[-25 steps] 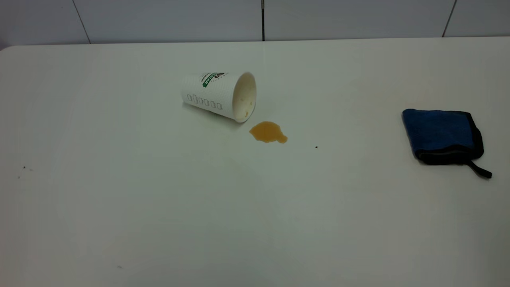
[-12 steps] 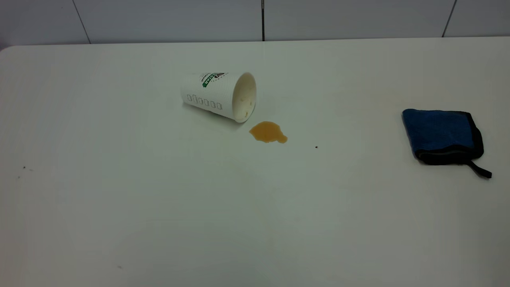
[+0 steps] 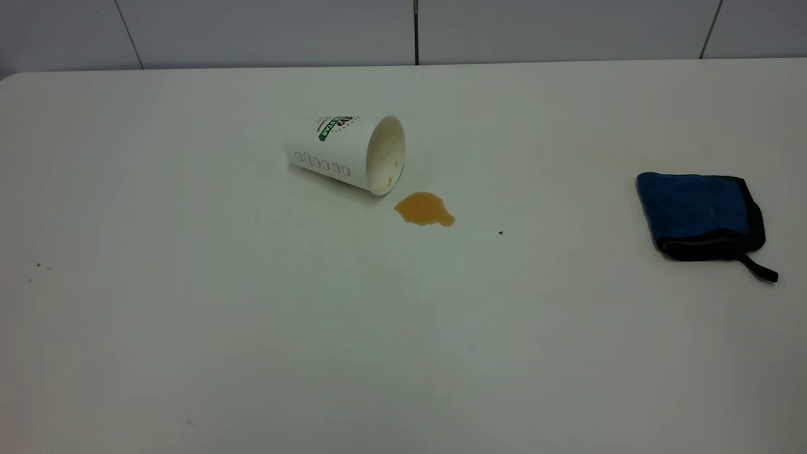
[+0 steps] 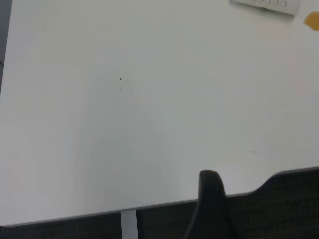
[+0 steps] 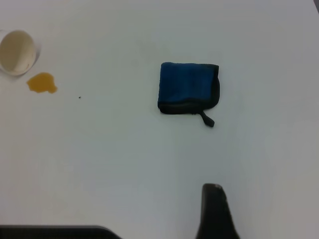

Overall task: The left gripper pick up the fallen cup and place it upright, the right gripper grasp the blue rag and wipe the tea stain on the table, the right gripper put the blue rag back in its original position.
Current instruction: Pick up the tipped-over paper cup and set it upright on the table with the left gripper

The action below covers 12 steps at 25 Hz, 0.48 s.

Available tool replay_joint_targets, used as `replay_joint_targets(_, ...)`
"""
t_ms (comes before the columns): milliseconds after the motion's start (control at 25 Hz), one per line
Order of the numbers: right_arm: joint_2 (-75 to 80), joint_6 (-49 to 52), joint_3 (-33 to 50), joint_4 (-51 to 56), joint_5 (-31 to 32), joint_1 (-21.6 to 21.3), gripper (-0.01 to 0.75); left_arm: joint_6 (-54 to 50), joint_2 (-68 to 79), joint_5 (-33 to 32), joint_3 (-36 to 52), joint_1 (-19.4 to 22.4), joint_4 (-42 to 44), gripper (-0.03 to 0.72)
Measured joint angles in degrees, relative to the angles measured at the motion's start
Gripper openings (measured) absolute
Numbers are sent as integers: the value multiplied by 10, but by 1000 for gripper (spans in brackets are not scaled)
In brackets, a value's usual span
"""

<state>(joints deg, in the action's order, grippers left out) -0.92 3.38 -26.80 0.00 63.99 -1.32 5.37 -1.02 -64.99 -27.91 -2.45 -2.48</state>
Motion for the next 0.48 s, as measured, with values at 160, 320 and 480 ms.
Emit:
replay_joint_targets(160,0,0,0,0,0,0,550,-1,0,0,0,0,1,583)
replay_joint_targets(320,0,0,0,0,0,0,550,-1,15,15,-7,0,25,583)
replay_joint_targets(480,0,0,0,0,0,0,550,2,117,55,-29,0,37,583)
